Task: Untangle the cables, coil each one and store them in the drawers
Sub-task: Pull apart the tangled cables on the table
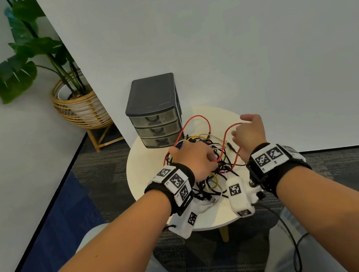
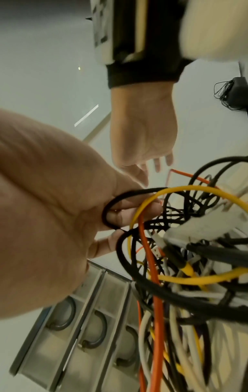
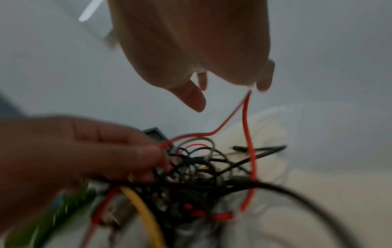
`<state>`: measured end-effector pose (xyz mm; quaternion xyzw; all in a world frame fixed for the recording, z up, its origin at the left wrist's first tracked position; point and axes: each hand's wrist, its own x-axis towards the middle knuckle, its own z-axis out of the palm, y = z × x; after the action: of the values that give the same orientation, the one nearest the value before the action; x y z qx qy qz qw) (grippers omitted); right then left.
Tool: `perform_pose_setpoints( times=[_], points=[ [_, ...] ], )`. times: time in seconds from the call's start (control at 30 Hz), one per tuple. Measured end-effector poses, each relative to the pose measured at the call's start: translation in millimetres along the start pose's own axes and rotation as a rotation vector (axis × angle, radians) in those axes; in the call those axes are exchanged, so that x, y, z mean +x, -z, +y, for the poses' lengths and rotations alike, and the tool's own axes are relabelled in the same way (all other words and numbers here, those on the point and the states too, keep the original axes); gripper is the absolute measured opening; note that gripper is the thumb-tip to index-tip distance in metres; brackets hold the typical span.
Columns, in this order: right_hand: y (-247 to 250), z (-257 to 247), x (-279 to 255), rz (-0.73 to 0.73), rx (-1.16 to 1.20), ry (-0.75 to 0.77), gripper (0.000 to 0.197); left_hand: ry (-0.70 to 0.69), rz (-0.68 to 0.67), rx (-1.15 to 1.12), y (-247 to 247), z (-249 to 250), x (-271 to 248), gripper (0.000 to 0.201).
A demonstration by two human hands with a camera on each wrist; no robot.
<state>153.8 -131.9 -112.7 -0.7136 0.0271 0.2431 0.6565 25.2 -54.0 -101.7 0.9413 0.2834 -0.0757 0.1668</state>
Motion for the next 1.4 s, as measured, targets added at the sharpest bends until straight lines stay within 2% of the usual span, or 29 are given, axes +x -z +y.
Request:
perform_pose_setpoints(
  times=[0.07,0.13,0.2,0.23,0.27,0.33,0.5,0.7,0.73,0.8,0.87,0.9,1.0,1.13,1.2,1.23,1.3,1.33,1.4],
  points=[
    [6,2,-5,-0.036,-0.525,0.161,0.063,-0.014,0.093,-0.033,0,-1,0,0.019],
    [13,6,-10,-0.106,-0.934,0.492,0.067,-0.031,0.197,-0.061,1,-2,0,0.019],
    [15,11,-10,-0.327,-1.040,0.741,0.048,-0.041,0.267,-0.083,4,-4,1,0.020],
    [14,14,-10,-0.450,-1.004,0.771,0.036,-0.042,0.284,-0.100,5,-5,1,0.020],
    [14,17,-11,-0.528,-0.956,0.765,0.025,-0.043,0.292,-0.116,6,-5,2,0.020],
    [14,19,-13,-0.519,-0.893,0.742,0.014,-0.047,0.302,-0.141,7,-6,2,0.020],
    [13,15,-16,-0.436,-0.787,0.698,0.014,-0.015,0.294,-0.149,5,-7,1,0.016],
    [12,6,-9,-0.152,-0.592,0.584,0.017,0.005,0.228,-0.126,3,-11,-2,0.033],
    [12,6,-9,-0.149,-0.605,0.626,0.026,0.002,0.226,-0.128,3,-11,-2,0.035],
    [11,10,-13,-0.296,-0.720,0.786,0.037,-0.007,0.241,-0.138,4,-10,-1,0.035],
    [7,16,-16,-0.437,-0.890,0.953,0.022,-0.019,0.266,-0.165,8,-11,0,0.031],
    [7,16,-15,-0.449,-0.928,0.985,0.018,-0.022,0.269,-0.188,9,-13,1,0.028],
    [13,16,-3,-0.296,-0.876,0.938,0.026,-0.010,0.236,-0.236,9,-17,-1,0.024],
    [22,11,11,0.005,-0.648,0.615,0.029,-0.035,0.209,-0.264,10,-20,-2,0.025],
    [21,8,8,0.083,-0.745,0.563,0.028,-0.056,0.214,-0.286,9,-19,-1,0.026],
    [20,10,3,0.070,-0.840,0.611,0.037,-0.061,0.221,-0.295,9,-18,0,0.027],
    [13,16,-9,-0.044,-0.993,0.838,0.061,-0.053,0.238,-0.301,9,-17,4,0.028],
    [9,21,-14,-0.113,-1.065,0.942,0.060,-0.046,0.241,-0.293,9,-17,5,0.029],
    [2,27,-18,-0.181,-1.222,1.031,0.035,-0.036,0.216,-0.255,10,-15,5,0.028]
  ],
)
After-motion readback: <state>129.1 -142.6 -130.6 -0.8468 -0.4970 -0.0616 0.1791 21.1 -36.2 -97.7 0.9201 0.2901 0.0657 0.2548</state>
